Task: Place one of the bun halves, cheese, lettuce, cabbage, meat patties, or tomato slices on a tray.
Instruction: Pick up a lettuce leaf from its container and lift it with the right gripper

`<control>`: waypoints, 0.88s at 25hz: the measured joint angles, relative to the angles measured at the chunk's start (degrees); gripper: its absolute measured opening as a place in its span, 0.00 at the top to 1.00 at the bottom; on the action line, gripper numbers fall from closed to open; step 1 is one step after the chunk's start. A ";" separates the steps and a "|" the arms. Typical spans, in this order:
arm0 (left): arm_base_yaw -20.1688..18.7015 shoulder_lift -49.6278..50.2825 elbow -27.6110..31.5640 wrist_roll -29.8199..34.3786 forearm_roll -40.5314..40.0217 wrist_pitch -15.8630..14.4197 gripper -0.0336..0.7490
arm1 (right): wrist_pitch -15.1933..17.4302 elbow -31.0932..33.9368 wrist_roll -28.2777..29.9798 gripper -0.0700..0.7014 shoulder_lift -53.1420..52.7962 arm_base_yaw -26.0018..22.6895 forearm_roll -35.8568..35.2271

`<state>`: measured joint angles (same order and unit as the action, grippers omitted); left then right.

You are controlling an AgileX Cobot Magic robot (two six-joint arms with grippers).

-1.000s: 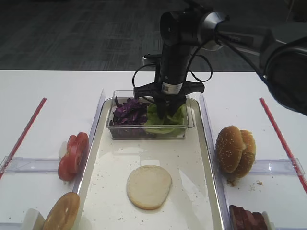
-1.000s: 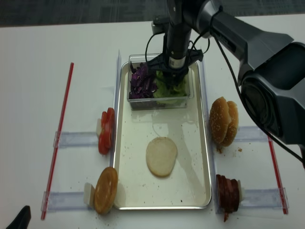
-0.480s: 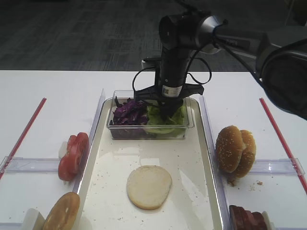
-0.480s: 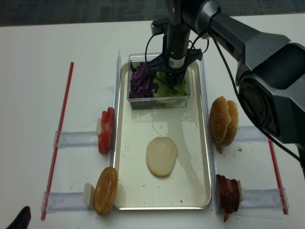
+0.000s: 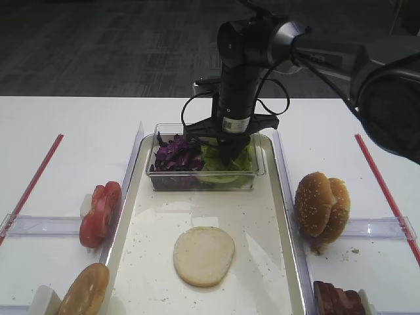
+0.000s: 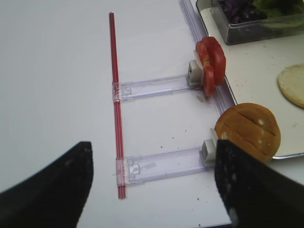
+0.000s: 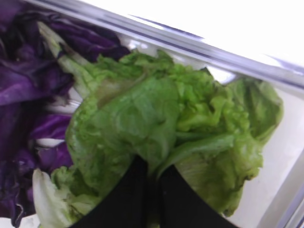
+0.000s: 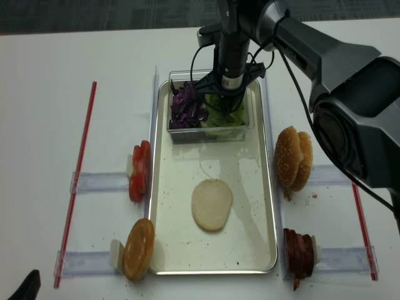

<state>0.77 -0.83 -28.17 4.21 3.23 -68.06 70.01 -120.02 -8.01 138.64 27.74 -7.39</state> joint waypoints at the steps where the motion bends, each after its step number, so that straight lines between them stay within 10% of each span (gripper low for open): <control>1: 0.00 0.00 0.00 0.00 0.00 0.00 0.33 | 0.00 0.00 0.14 0.82 0.00 0.00 0.00; 22: 0.00 0.00 0.00 0.00 0.00 0.00 0.33 | 0.67 0.00 0.40 0.83 -10.26 0.00 -0.53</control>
<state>0.77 -0.83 -28.17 4.21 3.23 -68.06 70.68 -120.02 -7.61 128.38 27.74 -7.92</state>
